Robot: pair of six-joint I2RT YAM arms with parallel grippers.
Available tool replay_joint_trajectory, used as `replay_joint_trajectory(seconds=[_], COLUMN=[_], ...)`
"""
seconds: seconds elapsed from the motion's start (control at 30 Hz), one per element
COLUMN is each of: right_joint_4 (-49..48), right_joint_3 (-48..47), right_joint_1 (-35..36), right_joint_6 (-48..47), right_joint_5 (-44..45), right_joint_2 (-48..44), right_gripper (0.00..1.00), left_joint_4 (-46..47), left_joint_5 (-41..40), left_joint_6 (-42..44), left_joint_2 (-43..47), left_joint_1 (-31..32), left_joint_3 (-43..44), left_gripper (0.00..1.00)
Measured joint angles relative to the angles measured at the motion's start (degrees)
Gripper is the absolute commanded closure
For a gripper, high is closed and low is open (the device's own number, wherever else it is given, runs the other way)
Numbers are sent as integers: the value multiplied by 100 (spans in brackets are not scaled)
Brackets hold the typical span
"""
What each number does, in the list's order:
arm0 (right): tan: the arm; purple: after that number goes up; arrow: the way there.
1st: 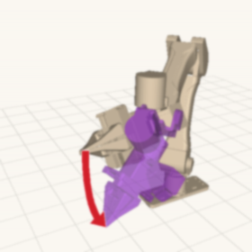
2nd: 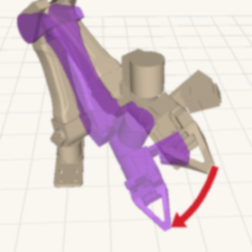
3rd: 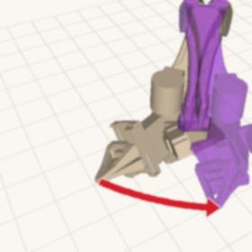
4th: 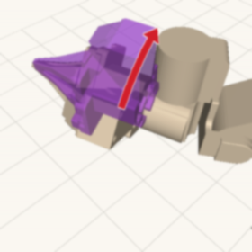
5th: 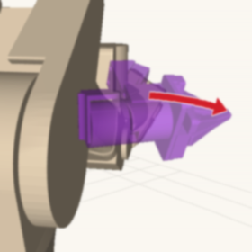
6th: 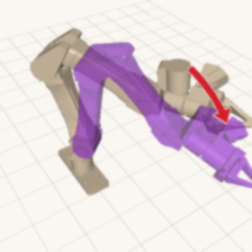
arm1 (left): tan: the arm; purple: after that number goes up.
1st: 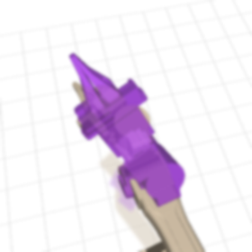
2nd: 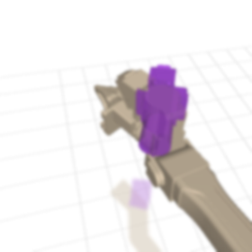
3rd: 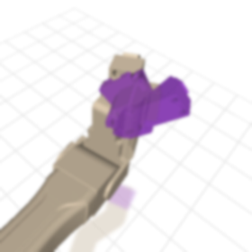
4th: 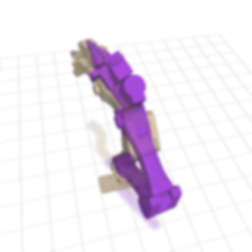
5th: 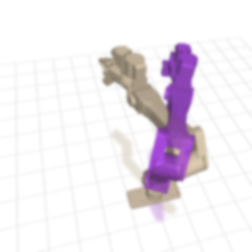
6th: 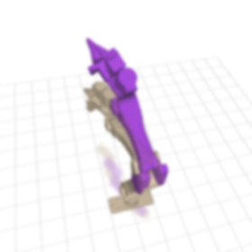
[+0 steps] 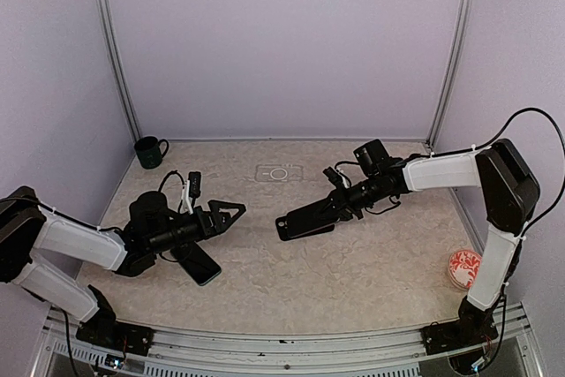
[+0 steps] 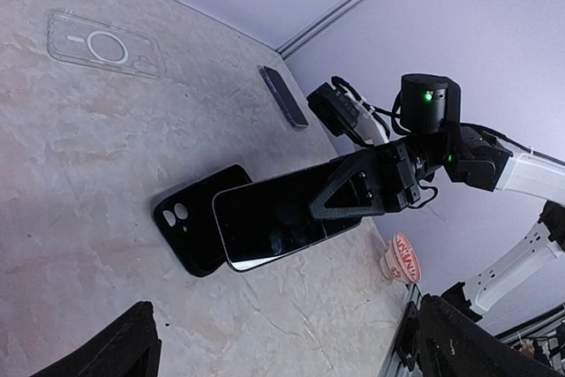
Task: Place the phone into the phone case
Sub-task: Adjust the phone case at the center of the board.
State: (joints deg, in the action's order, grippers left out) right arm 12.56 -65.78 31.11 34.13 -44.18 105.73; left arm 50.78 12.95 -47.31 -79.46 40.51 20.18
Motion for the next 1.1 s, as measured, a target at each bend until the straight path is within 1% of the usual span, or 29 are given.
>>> replay_joint_trajectory(seconds=[0.23, 0.53, 0.83, 1.1], right_joint_4=[0, -7, 96, 136], right_joint_3=[0, -11, -310, -426], right_joint_1=[-55, -295, -385, -420], right_joint_6=[-22, -50, -284, -389], right_joint_5=[-101, -498, -769, -909], right_joint_2=[2, 129, 560, 807], right_gripper=[100, 100, 100, 100], left_joint_4=[2, 7, 15, 7], left_joint_5=[-52, -153, -260, -424], left_joint_6=[37, 131, 186, 350], left_joint_2=[-59, -426, -804, -892], left_joint_1=[2, 111, 212, 234], left_joint_3=[7, 254, 490, 564], left_gripper=[1, 1, 1, 1])
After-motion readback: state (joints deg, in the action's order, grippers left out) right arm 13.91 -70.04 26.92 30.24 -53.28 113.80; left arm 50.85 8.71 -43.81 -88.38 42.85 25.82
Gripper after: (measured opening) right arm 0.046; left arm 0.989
